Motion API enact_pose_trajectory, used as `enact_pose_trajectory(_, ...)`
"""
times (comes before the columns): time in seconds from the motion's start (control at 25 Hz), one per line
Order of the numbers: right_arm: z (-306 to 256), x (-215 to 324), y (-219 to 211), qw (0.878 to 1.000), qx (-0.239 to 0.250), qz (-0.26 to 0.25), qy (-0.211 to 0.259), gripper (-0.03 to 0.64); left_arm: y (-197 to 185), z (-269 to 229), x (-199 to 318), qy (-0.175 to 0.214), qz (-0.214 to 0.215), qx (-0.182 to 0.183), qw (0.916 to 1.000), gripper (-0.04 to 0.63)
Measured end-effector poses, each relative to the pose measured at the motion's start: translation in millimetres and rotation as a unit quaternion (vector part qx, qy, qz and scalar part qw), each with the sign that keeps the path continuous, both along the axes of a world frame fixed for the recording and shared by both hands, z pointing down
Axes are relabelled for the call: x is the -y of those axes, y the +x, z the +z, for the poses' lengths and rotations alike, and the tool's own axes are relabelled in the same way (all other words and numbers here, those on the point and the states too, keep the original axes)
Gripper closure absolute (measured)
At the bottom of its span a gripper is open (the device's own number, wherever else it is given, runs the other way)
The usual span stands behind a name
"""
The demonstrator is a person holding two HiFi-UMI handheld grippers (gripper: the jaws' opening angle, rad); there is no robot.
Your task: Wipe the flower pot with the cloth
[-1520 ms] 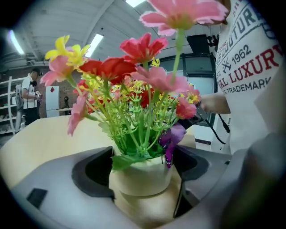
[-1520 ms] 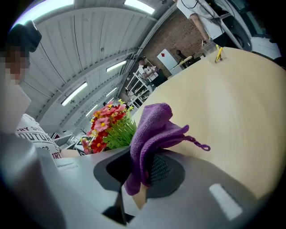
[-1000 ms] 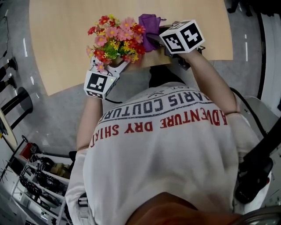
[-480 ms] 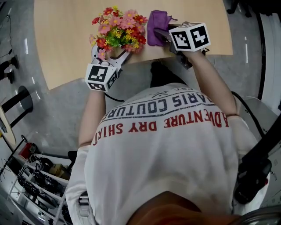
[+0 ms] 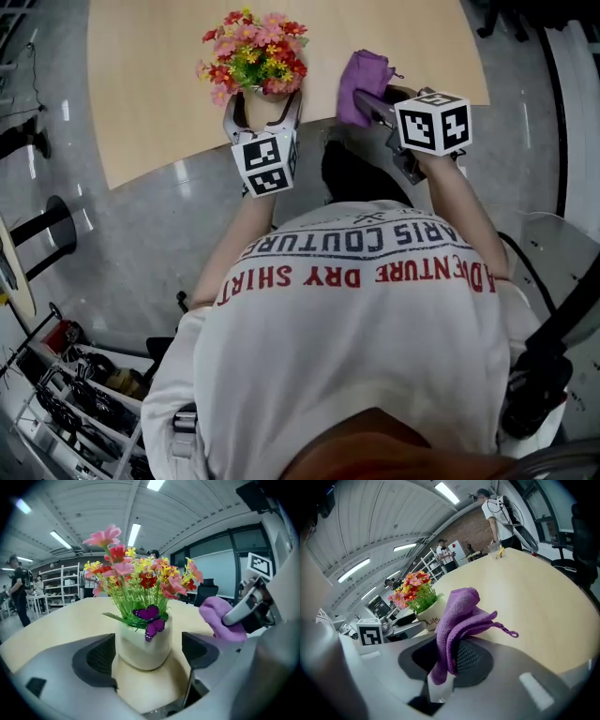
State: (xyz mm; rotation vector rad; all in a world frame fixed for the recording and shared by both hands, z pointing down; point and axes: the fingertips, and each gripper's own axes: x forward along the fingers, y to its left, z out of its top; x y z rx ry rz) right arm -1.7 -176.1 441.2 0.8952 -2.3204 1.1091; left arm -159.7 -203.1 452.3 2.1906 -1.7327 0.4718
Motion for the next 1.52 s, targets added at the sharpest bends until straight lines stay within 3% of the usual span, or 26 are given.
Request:
enact_pose_trajectory(0.24, 6.5, -27.2, 3.1, 1.0, 0.0, 0.015, -0.007, 0.552, -11.0, 6.1, 10.2, -0.014, -0.068, 0.011, 0.9975, 0.167)
enact_pose_trajectory(0.52, -1.3, -32.1, -3.7, 1.0, 0.017, 0.009, 0.009, 0.552, -7.1, 3.7, 19.6, -0.016, -0.059, 0.032, 0.9976, 0.173)
enact_pose_trajectory(0.68, -2.6, -34.6, -14.6, 0.999, 0.033, -0.015, 0.001, 0.552, -11.8, 2.2, 14.3, -0.012, -0.006, 0.038, 0.9992, 0.179)
enact_pose_trajectory(0.84, -4.7, -35.8, -19.6, 0.997, 0.072, -0.034, -0.014, 0.552, -9.9, 1.0, 3.8, 0.0, 0.081, 0.053, 0.9953, 0.181)
enact_pose_trajectory(1.0, 2.2, -33.0, -28.9, 0.994, 0.096, -0.044, -0.037, 0.552, -10.4, 5.2, -10.8, 0.0, 0.197, 0.038, 0.9796, 0.181)
enact_pose_trajectory(1.12, 9.5, -27.4, -31.6, 0.994, 0.088, -0.056, -0.042, 0.552, -12.5, 4.0, -21.2, -0.008, 0.258, 0.032, 0.9656, 0.181)
enact_pose_trajectory(1.28, 9.0, -25.6, -35.2, 0.992, 0.088, -0.082, -0.044, 0.552, -12.1, 2.9, -30.8, -0.02, 0.298, 0.043, 0.9535, 0.181)
enact_pose_trajectory(1.52, -6.1, -11.2, -56.6, 0.984, 0.109, -0.133, -0.036, 0.552, -9.2, -5.2, -29.4, -0.006, 0.298, 0.037, 0.9539, 0.181)
